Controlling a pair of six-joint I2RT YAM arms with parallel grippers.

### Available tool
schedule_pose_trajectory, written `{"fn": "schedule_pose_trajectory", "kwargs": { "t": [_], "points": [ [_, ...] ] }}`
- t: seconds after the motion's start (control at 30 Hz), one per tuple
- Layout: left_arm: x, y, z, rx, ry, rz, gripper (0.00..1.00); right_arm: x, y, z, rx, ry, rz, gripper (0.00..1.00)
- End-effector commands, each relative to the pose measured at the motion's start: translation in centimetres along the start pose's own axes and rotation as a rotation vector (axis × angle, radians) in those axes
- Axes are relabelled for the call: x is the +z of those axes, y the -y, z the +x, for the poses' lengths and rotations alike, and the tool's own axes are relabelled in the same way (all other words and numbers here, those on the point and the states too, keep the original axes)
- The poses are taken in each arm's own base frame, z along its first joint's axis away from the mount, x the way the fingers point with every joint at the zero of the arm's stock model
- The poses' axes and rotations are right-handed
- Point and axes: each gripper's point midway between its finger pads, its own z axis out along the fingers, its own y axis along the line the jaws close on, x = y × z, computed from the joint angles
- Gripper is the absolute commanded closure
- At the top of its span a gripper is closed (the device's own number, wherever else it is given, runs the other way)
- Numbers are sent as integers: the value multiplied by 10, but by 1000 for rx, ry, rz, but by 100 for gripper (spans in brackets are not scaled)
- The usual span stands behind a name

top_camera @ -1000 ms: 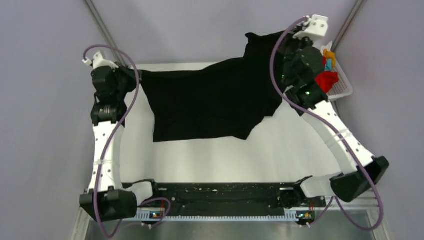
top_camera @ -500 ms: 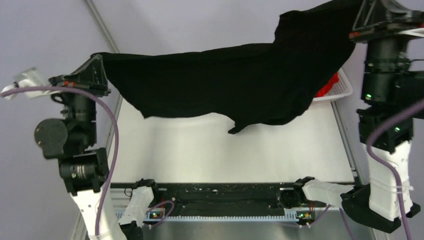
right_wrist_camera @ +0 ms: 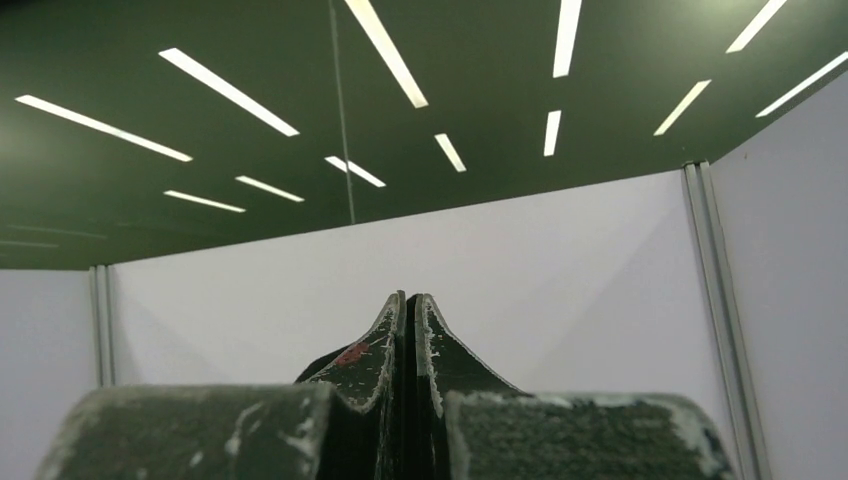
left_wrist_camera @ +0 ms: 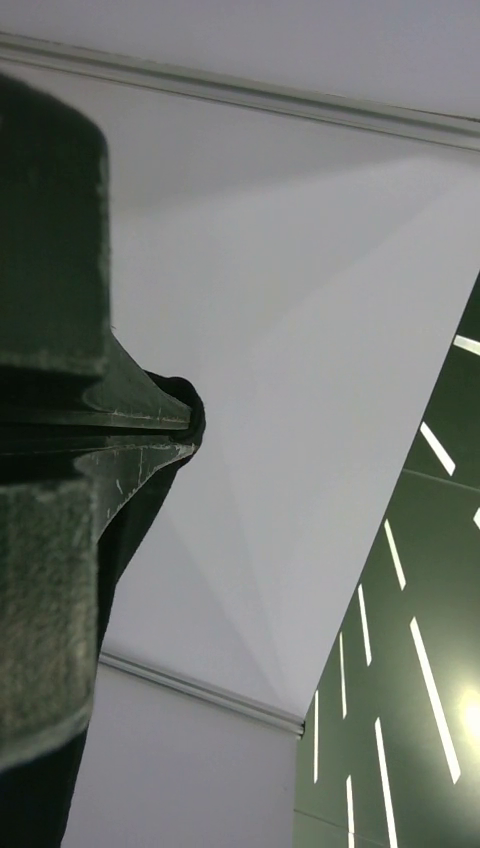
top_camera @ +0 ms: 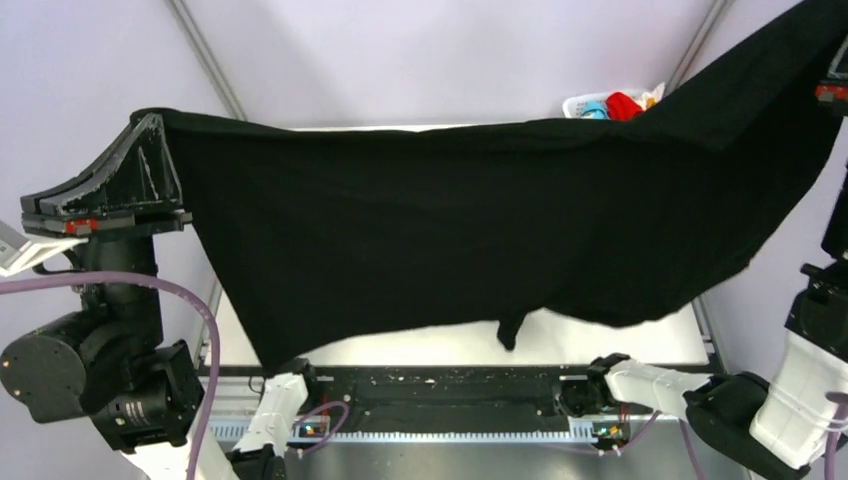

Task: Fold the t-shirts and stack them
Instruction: Flatten out the tshirt

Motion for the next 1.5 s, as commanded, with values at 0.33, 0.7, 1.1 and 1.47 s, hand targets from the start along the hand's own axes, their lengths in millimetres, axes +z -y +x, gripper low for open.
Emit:
{"fn": "schedule_pose_trajectory", "kwargs": {
  "t": [0.33, 0.7, 1.1, 1.47],
  "points": [
    [82, -166, 214, -35, -408, -382, 100, 56, 28, 250, -408, -312, 310, 100],
    [-12, -338, 553, -130, -1096, -721, 86, -104, 77, 644, -542, -865, 411, 100],
    [8, -368, 595, -176, -1134, -734, 1, -154, 54, 774, -417, -1150, 323, 5],
    [-52, -282, 567, -347, -1231, -583, 1, -256, 19, 662, -67, -1392, 261, 1]
  ]
}}
